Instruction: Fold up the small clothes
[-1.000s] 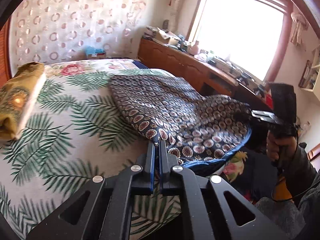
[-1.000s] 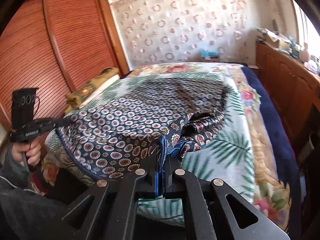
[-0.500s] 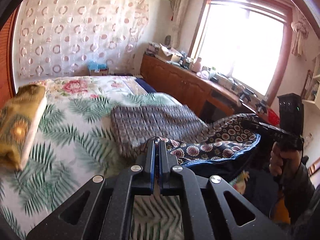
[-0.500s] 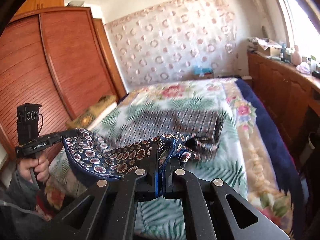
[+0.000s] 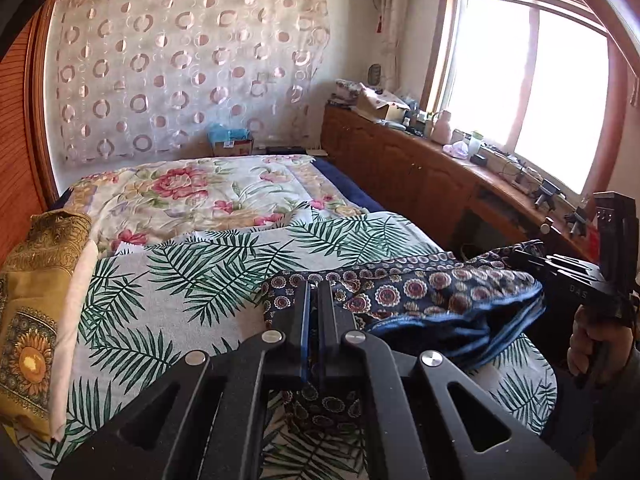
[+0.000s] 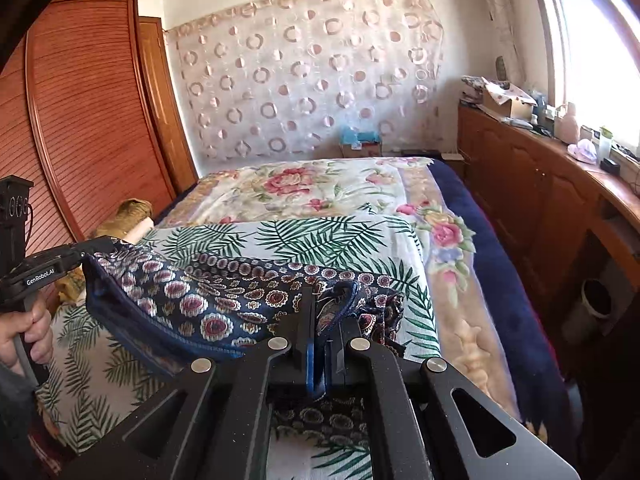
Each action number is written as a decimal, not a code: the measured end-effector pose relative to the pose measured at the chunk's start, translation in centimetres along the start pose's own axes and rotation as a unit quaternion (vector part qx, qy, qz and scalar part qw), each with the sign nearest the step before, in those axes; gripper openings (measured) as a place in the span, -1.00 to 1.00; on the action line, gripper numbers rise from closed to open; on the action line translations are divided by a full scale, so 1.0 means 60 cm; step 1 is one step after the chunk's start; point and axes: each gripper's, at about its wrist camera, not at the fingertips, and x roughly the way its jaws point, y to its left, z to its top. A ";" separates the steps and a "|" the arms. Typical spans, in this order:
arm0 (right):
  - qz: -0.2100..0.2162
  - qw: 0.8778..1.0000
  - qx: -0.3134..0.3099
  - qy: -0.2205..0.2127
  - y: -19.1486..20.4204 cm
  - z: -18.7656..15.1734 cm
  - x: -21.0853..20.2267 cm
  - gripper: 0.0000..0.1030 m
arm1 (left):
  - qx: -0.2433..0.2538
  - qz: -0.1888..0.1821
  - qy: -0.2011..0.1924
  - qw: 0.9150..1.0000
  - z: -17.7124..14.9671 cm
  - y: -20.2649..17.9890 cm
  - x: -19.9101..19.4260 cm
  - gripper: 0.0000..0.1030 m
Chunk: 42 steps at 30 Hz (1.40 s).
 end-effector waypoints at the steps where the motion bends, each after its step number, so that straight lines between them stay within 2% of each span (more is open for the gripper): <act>1: -0.004 1.000 -0.001 0.000 0.001 -0.001 0.006 -0.97 | 0.000 0.002 0.002 1.000 0.000 0.000 0.005 -0.92; 5: -0.012 1.000 0.004 0.010 0.006 0.004 0.035 -0.97 | -0.007 0.006 0.008 1.000 0.002 0.003 0.023 -0.92; 7: -0.015 1.000 0.004 0.025 0.007 0.020 0.048 -0.89 | -0.009 0.014 0.009 1.000 0.008 0.001 0.031 -0.92; 11: -0.020 1.000 -0.005 0.024 0.013 0.031 0.008 -0.83 | -0.003 0.022 0.004 1.000 0.013 -0.004 0.031 -0.92; 13: -0.013 1.000 -0.004 0.016 0.015 0.036 -0.010 -0.64 | 0.001 0.027 0.003 1.000 0.015 -0.004 0.031 -0.92; 15: -0.013 1.000 0.000 0.004 0.013 0.042 -0.022 -0.18 | -0.004 0.026 0.005 1.000 0.016 -0.001 0.031 -0.92; 17: -0.017 1.000 0.007 -0.007 0.009 0.049 -0.037 -0.01 | -0.004 0.027 0.001 1.000 0.018 0.001 0.026 -0.92; 21: -0.052 0.998 -0.022 -0.020 0.011 0.043 -0.061 0.00 | -0.004 0.016 -0.008 1.000 0.019 0.003 0.009 -0.92; 23: -0.051 0.998 -0.029 -0.021 0.008 0.031 -0.069 0.00 | -0.010 -0.001 -0.004 1.000 0.020 0.008 0.004 -0.85; 24: -0.045 0.998 -0.030 -0.021 0.005 0.025 -0.072 0.00 | -0.010 -0.004 0.000 1.000 0.021 0.009 0.002 -0.52; 25: -0.037 0.999 -0.030 -0.020 0.002 0.017 -0.075 0.00 | -0.006 -0.006 0.000 1.000 0.020 0.009 -0.002 -0.12; 27: -0.021 0.999 -0.032 -0.012 -0.002 0.001 -0.076 0.00 | 0.004 -0.012 -0.004 1.000 0.018 0.007 -0.008 0.16; 28: -0.022 0.999 -0.035 -0.004 -0.002 -0.004 -0.069 0.00 | 0.007 -0.012 -0.002 1.000 0.016 0.005 -0.009 0.39; 29: -0.026 0.999 -0.036 0.002 -0.005 -0.007 -0.062 0.00 | 0.008 -0.013 0.002 1.000 0.013 0.006 -0.006 0.49; 32: -0.024 0.999 -0.040 0.023 -0.009 -0.004 -0.039 0.00 | 0.009 -0.023 0.020 0.999 0.004 0.006 0.010 0.54; 40: -0.008 0.996 -0.010 0.085 -0.042 0.046 0.052 -0.04 | 0.015 -0.012 0.064 0.998 -0.025 0.016 0.069 0.54; 42: 0.006 0.996 -0.014 0.088 -0.045 0.057 0.058 -0.58 | 0.014 -0.012 0.071 0.997 -0.026 0.020 0.082 0.54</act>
